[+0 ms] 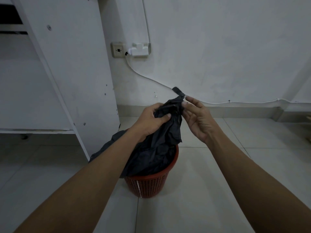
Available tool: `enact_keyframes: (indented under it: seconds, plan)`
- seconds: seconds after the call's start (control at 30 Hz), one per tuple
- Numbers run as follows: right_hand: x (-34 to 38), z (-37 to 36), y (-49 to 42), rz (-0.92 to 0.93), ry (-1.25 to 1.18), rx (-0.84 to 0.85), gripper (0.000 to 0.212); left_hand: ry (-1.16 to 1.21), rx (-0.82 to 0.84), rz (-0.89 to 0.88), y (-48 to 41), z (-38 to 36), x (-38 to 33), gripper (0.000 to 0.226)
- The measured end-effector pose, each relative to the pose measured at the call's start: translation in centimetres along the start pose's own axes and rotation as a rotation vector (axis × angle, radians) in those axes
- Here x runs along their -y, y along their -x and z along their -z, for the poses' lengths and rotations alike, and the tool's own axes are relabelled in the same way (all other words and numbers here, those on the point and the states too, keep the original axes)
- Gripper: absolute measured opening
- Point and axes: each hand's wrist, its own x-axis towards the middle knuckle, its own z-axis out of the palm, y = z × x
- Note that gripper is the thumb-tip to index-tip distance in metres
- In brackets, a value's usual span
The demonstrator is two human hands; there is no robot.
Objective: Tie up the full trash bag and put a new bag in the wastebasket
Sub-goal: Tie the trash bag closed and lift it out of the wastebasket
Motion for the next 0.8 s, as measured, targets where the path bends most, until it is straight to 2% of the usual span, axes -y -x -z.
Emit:
enact_keyframes:
  seconds: [0.1,0.17,0.23,0.3,0.4,0.53,0.63,0.7,0.8]
  plan:
    - [-0.8,0.8,0.8,-0.094,0.254,0.124,0.063,-0.002,-0.113,-0.029,-0.6,-0.5,-0.3,0.011]
    - [-1.7,1.0,1.3,-0.226,0.356,0.215,0.063,-0.046,-0.167,-0.038,-0.9,-1.0,-0.4,0.027]
    - [-2.5,0.5,1.6,-0.319,0.460,0.231,0.055,-0.056,-0.201,-0.049,-0.9,-1.4,-0.6,0.042]
    - [-2.9,0.1,1.4,-0.302,0.519,0.121,0.044,-0.034,-0.198,-0.038,-0.7,-1.7,-1.0,0.050]
    - [-2.8,-0.4,1.0,-0.195,0.395,-0.012,0.034,-0.020,-0.108,0.044,-0.1,-1.5,-1.4,0.054]
    - [-2.5,-1.1,0.7,-0.138,0.211,-0.084,0.034,-0.074,0.076,0.059,0.5,-0.4,-0.1,0.051]
    - [-2.5,-1.5,0.7,-0.144,0.211,-0.161,0.037,-0.137,0.158,0.042,0.8,0.6,0.5,0.060]
    - [-2.4,-1.6,0.5,-0.152,0.194,-0.214,0.037,-0.186,0.152,0.032,0.9,0.7,0.9,0.059]
    - [-2.3,-2.4,-0.2,-0.083,0.130,-0.338,0.033,-0.262,0.123,0.074,1.0,0.7,1.3,0.045]
